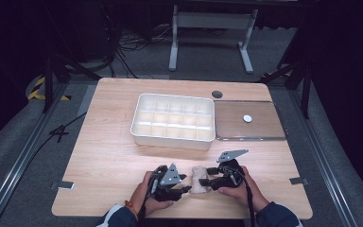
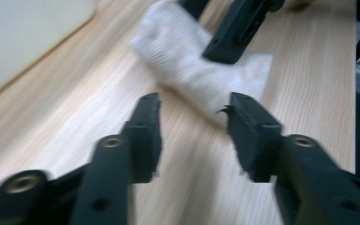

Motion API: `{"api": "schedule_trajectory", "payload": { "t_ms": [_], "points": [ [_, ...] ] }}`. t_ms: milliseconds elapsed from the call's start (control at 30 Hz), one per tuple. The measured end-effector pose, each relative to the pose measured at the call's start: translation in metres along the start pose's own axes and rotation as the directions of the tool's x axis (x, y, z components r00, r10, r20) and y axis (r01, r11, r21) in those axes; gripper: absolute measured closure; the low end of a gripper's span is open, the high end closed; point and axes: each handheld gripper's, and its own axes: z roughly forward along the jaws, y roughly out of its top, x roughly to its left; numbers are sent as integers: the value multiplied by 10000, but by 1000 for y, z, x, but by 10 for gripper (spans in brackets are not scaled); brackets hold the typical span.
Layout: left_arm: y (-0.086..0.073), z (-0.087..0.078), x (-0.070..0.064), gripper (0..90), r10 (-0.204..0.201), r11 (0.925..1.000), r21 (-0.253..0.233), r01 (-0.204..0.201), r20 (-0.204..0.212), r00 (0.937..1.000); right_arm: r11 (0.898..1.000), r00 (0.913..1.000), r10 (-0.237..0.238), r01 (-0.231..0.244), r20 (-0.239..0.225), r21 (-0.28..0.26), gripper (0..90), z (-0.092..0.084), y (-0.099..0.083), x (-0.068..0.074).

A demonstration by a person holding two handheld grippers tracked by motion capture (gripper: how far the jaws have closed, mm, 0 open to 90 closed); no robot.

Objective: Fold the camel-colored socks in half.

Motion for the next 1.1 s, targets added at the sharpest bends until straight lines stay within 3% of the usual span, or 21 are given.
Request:
{"api": "schedule_trajectory", "payload": {
  "t_ms": [100,167,333,500,733,933,1100],
  "points": [
    [-4,-16,5,363,-44,9991,418,54,-241,9997,9999,9995,-43,46,-300,102,489,1,1,-1],
    [-16,-25,8,284,32,9936,1127,6,-332,9994,9999,9991,-88,94,-424,138,522,2,2,-2],
    [-47,-43,12,217,-179,9865,1616,283,-657,9977,9998,9950,-58,75,-1000,162,650,1,2,-3],
    [-66,-55,17,168,-479,9865,1521,613,-903,9948,9980,9948,-590,606,-831,174,705,0,4,4],
    [-69,-53,25,149,-921,9874,1163,1072,-1280,9875,9938,9914,-1107,1107,-699,-47,717,-6,6,9],
    [-71,-50,28,138,-918,9914,813,1024,-1256,9878,9885,9887,-1471,1459,-283,-402,719,-15,8,12],
    [-70,-50,29,138,-852,9919,835,961,-1255,9884,9845,9864,-1638,1644,142,-617,720,-21,10,12]
  ]
}}
